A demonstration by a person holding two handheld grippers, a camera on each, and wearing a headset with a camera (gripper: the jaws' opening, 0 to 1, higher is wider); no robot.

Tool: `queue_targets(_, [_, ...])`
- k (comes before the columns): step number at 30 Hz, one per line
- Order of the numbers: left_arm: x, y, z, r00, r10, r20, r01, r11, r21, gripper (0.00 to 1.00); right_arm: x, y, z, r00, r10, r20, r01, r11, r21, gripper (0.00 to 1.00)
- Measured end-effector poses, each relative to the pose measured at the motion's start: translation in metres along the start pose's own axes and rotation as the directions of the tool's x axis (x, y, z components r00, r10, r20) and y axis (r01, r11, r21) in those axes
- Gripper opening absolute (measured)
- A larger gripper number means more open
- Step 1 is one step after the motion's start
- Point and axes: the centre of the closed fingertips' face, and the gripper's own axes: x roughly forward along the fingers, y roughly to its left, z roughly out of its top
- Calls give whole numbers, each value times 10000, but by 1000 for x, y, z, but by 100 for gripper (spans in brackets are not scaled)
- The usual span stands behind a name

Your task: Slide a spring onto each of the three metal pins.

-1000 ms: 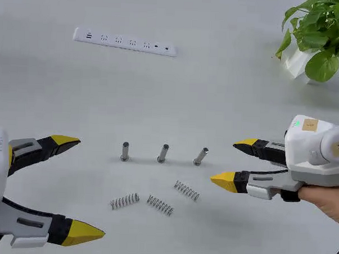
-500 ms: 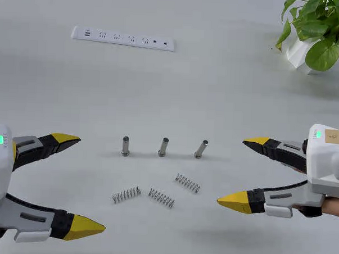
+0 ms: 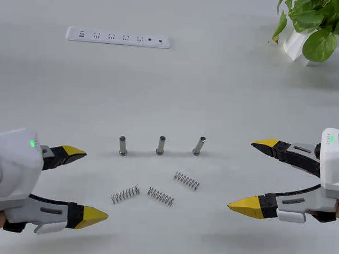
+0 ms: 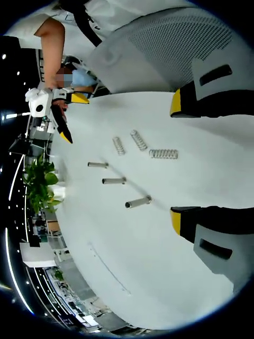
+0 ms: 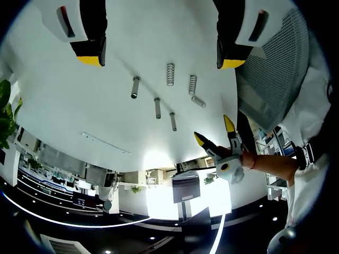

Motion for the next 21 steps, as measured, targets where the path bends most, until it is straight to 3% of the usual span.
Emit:
queue_targets(1, [2, 1, -4, 9995, 154, -284, -153, 9999, 11, 63, -1, 0, 0, 10000, -23, -10, 23, 10000, -1, 85])
queue_targets(4, [10, -5, -5, 9986, 14, -525, -15, 10000, -22, 51, -3, -1, 0, 10000, -66, 51, 66, 10000, 9, 85])
queue_targets(8, [18, -3, -13, 9925, 251, -1196, -229, 9995, 198, 38, -4, -1, -2, 9999, -96, 49, 95, 9999, 53, 84])
queue_targets(9, [22, -5, -12, 9932, 164, -1155, -149, 9998, 145, 37, -5, 0, -3, 9999, -103, 30, 103, 9999, 56, 84])
queue_targets(21, [40, -3, -21, 9788, 244, -2036, -220, 9997, 144, 31, -8, -3, -9, 9997, -230, 17, 230, 9994, 256, 84])
